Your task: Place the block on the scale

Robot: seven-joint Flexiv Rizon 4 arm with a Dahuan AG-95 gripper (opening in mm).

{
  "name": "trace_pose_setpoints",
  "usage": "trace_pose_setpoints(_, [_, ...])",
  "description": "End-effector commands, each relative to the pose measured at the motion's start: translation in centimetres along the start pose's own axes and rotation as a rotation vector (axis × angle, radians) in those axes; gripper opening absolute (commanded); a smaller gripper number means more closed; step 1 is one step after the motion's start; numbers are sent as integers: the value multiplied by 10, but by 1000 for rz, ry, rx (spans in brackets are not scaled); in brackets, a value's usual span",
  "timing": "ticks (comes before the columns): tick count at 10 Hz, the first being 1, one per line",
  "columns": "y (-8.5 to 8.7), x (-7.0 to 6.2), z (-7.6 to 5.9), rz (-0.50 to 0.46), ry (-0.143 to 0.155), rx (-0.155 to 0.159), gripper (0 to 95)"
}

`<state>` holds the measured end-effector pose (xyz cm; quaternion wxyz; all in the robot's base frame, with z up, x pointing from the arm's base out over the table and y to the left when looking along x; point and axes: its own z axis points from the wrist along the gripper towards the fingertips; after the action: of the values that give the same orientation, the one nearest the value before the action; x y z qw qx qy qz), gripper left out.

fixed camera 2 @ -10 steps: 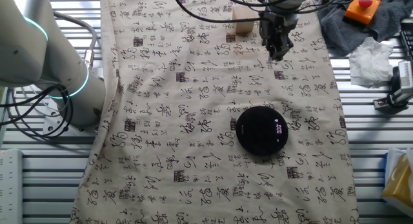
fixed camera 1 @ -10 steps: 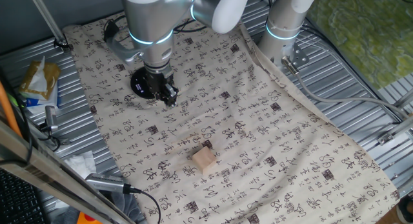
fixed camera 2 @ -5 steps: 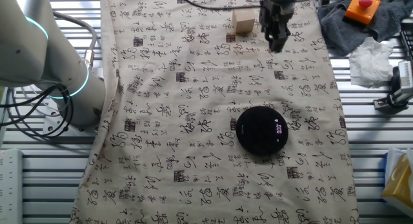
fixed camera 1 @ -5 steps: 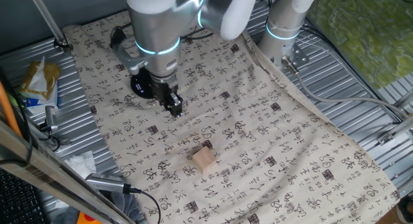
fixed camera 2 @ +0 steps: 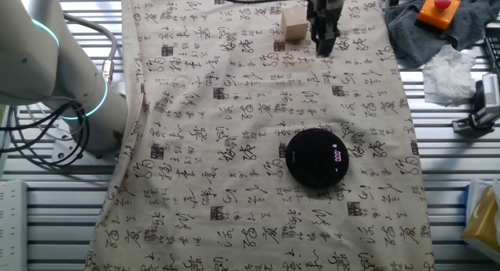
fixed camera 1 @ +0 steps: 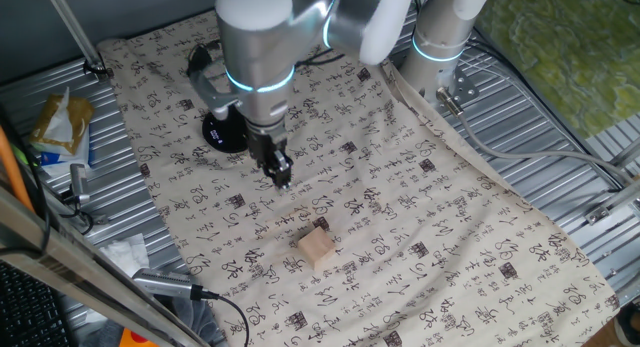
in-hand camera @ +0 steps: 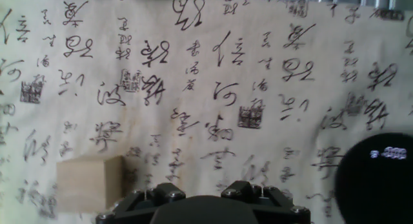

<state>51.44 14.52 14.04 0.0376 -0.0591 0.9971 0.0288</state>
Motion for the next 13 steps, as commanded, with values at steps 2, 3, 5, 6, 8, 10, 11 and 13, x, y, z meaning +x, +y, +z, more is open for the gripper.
trace_pose_setpoints(2, [12, 0, -1, 34, 5, -4, 570])
trace_pose_setpoints(3, [18, -1, 2, 38, 10, -3, 570])
trace_pose_setpoints(5, [24, -2, 5, 10, 11, -1, 570])
trace_pose_setpoints(6, [29, -3, 6, -3, 11, -3, 570])
trace_pose_setpoints(8, [40, -4, 7, -14, 24, -2, 570])
trace_pose_setpoints(10, [55, -1, 12, -11, 40, 3, 570])
trace_pose_setpoints(11, [60, 3, 15, -10, 39, 3, 570])
trace_pose_setpoints(13, [72, 8, 17, -3, 38, 2, 570])
